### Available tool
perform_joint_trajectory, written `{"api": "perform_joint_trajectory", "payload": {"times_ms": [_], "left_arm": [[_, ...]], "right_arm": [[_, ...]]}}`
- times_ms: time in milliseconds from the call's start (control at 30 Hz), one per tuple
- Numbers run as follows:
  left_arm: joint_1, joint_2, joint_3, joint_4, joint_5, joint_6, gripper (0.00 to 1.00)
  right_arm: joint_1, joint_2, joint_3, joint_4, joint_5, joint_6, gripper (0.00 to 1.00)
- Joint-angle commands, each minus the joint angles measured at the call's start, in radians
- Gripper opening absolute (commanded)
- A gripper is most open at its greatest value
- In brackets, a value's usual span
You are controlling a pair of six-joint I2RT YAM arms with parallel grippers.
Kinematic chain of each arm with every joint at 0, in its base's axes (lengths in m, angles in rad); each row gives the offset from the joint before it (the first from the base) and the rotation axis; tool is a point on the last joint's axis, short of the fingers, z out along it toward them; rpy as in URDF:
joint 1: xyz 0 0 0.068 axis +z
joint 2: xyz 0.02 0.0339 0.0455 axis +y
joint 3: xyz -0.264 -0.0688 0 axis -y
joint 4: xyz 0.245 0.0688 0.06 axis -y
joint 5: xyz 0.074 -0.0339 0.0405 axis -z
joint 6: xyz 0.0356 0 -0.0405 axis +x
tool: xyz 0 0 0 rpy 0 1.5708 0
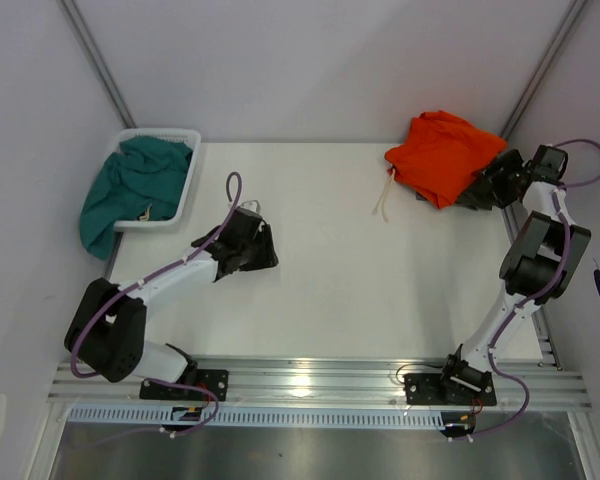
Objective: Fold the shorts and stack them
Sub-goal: Neatly place the folded shorts to the corner
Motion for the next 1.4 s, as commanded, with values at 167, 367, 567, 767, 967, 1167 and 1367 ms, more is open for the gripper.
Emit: {"api": "perform_joint_trajectory", "payload": {"times_ms": [167,367,567,767,967,1167,1367], "left_arm": [[-0.011,-0.047,-0.012,0.028,0.005,0.015,0.55],[-0.011,-0.041,-0.012,0.031,0.004,0.016,0.55],[-0.01,-0.024,-0.006,0.036,0.011,0.018,0.55],[-0.01,-0.022,-0.005,0.036,0.011,0.018,0.55],[-0.01,-0.016,-0.002,0.034,0.011,0.019,0.55],[-0.01,-0.01,0.003,0.033,0.01,0.022,0.55],[-0.011,0.001,0.011,0.033,0.014,0.025,0.55]], "right_arm": [[0.052,-0.056,-0.117,0.23,-0.03,0.029,0.73],[0.067,-0.002,-0.098,0.25,-0.036,0.032,0.73],[0.071,0.041,-0.097,0.266,-0.044,0.03,0.7],[0.078,0.058,-0.118,0.287,-0.051,0.038,0.5],[0.073,0.062,-0.074,0.289,-0.067,0.062,0.02],[0.068,0.098,0.141,0.065,-0.045,0.029,0.0],[0.049,0.196,0.409,-0.155,-0.028,-0.014,0.0]]}}
